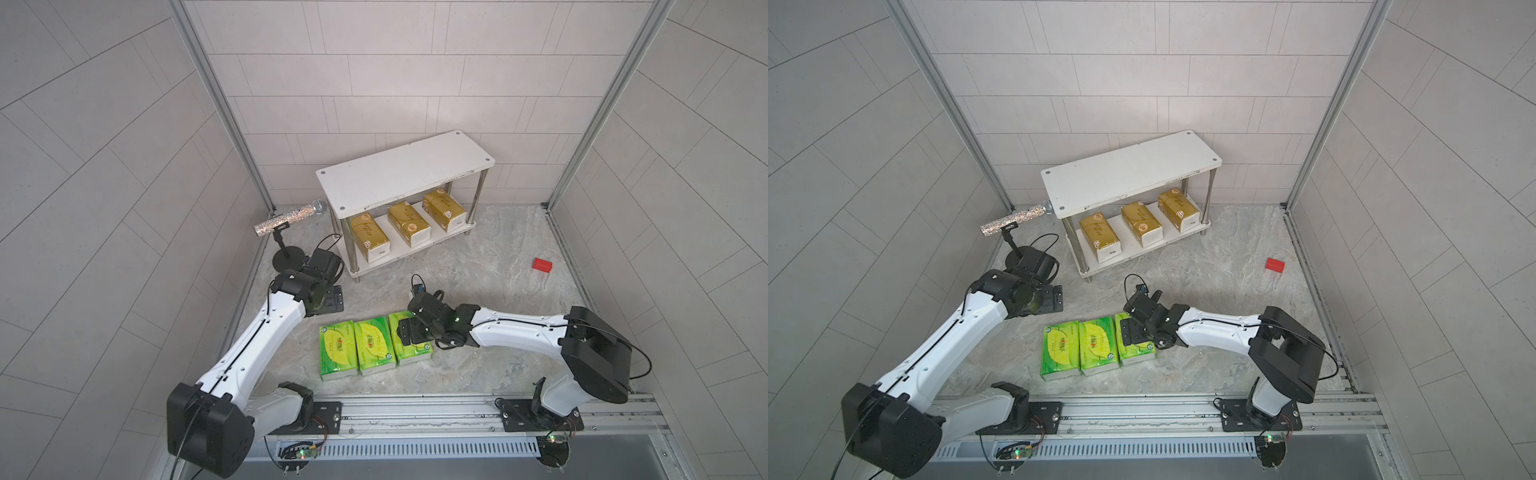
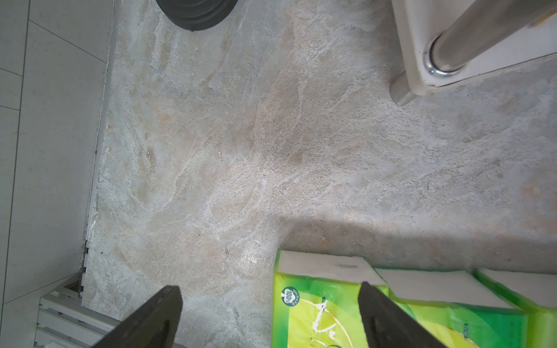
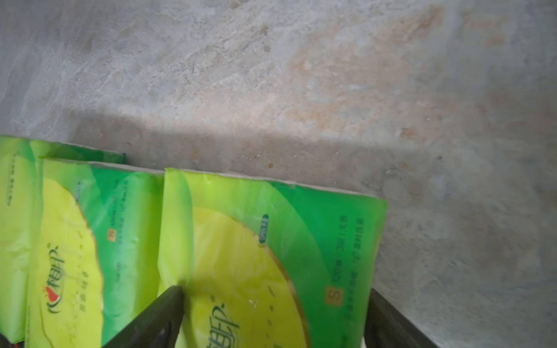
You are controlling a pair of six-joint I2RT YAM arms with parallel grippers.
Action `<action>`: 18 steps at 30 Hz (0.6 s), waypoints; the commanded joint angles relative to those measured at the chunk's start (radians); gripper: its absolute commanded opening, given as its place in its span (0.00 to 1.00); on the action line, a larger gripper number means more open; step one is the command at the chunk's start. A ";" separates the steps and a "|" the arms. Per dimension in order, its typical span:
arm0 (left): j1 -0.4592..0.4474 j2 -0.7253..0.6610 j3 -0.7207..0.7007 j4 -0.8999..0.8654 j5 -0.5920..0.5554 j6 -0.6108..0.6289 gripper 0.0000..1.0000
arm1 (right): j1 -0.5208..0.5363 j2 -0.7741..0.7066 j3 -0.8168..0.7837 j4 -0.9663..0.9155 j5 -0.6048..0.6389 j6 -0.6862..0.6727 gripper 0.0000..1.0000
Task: Place the tissue boxes on the shelf by color
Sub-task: Move the box of tissues to the center of the board.
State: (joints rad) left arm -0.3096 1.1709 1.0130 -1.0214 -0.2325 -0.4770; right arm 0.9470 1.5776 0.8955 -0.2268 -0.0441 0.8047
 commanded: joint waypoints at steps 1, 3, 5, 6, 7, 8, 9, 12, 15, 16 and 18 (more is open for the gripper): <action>0.003 0.011 0.019 0.005 -0.008 0.008 1.00 | -0.061 -0.013 -0.058 -0.083 0.053 -0.060 0.92; 0.003 0.016 0.015 0.010 -0.011 0.005 1.00 | -0.105 -0.027 -0.078 -0.085 0.053 -0.100 0.91; 0.002 0.021 0.015 0.016 -0.006 0.000 1.00 | -0.170 -0.046 -0.104 -0.086 0.046 -0.135 0.90; 0.003 0.025 0.016 0.018 -0.003 -0.001 1.00 | -0.204 -0.053 -0.112 -0.086 0.038 -0.161 0.90; 0.002 0.031 0.021 0.019 -0.002 -0.002 1.00 | -0.243 -0.061 -0.119 -0.087 0.027 -0.198 0.90; 0.003 0.034 0.024 0.019 -0.004 -0.002 1.00 | -0.287 -0.067 -0.121 -0.088 0.012 -0.237 0.90; 0.002 0.038 0.028 0.018 -0.008 -0.001 1.00 | -0.325 -0.072 -0.119 -0.088 -0.005 -0.269 0.90; 0.002 0.047 0.039 0.020 -0.017 0.003 1.00 | -0.419 -0.066 -0.083 -0.105 -0.043 -0.382 0.90; 0.002 0.057 0.048 0.022 -0.018 0.005 1.00 | -0.447 -0.051 -0.003 -0.178 -0.024 -0.457 0.93; 0.003 0.059 0.050 0.021 -0.018 0.005 1.00 | -0.447 -0.060 0.021 -0.205 -0.015 -0.467 0.93; 0.002 0.058 0.052 0.021 -0.018 0.003 1.00 | -0.443 -0.101 0.038 -0.219 -0.021 -0.457 0.95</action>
State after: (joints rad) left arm -0.3099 1.2278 1.0370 -0.9966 -0.2329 -0.4778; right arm 0.4965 1.5024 0.9051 -0.3290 -0.0860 0.4236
